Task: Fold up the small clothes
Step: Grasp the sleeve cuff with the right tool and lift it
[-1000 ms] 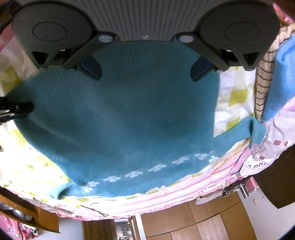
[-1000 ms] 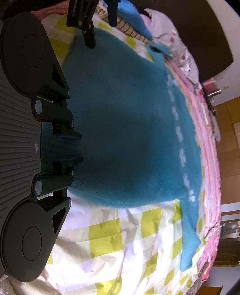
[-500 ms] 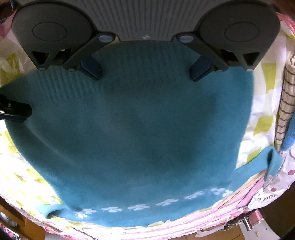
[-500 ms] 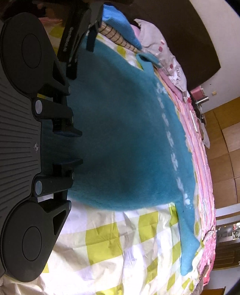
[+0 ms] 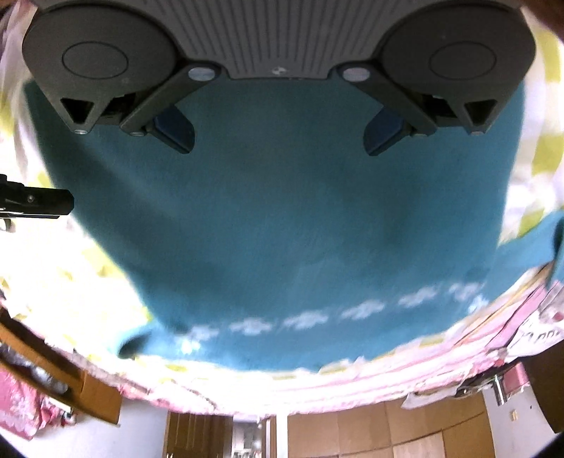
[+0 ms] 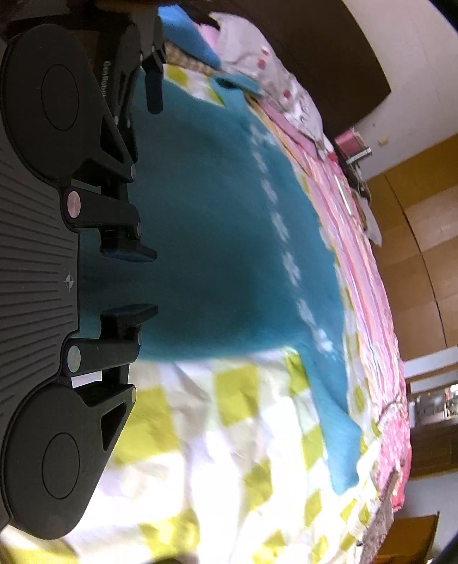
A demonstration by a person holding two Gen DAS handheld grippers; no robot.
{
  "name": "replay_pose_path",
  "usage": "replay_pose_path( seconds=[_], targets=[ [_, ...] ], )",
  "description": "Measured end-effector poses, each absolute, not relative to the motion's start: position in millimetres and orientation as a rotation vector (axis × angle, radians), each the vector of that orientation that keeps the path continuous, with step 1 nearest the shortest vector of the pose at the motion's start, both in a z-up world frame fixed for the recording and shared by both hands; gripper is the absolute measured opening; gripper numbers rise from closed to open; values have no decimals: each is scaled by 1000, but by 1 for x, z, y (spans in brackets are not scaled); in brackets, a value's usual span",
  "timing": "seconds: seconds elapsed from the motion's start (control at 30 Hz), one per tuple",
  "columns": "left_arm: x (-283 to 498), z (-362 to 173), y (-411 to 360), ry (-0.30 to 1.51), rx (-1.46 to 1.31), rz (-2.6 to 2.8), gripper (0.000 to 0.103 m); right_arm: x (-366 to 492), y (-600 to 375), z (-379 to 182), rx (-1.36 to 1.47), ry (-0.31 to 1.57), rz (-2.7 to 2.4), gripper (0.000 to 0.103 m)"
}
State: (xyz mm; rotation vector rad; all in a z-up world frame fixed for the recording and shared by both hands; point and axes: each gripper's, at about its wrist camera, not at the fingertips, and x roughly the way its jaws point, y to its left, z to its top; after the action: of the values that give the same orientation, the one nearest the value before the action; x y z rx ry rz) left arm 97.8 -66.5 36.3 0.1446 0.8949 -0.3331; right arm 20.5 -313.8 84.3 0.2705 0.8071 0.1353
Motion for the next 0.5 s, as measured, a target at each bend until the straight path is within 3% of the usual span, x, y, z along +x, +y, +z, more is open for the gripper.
replay_pose_path(
  seconds=[0.5],
  targets=[
    [172, 21, -103, 822, 113, -399, 103, 146, -361, 100, 206, 824, -64, 27]
  ],
)
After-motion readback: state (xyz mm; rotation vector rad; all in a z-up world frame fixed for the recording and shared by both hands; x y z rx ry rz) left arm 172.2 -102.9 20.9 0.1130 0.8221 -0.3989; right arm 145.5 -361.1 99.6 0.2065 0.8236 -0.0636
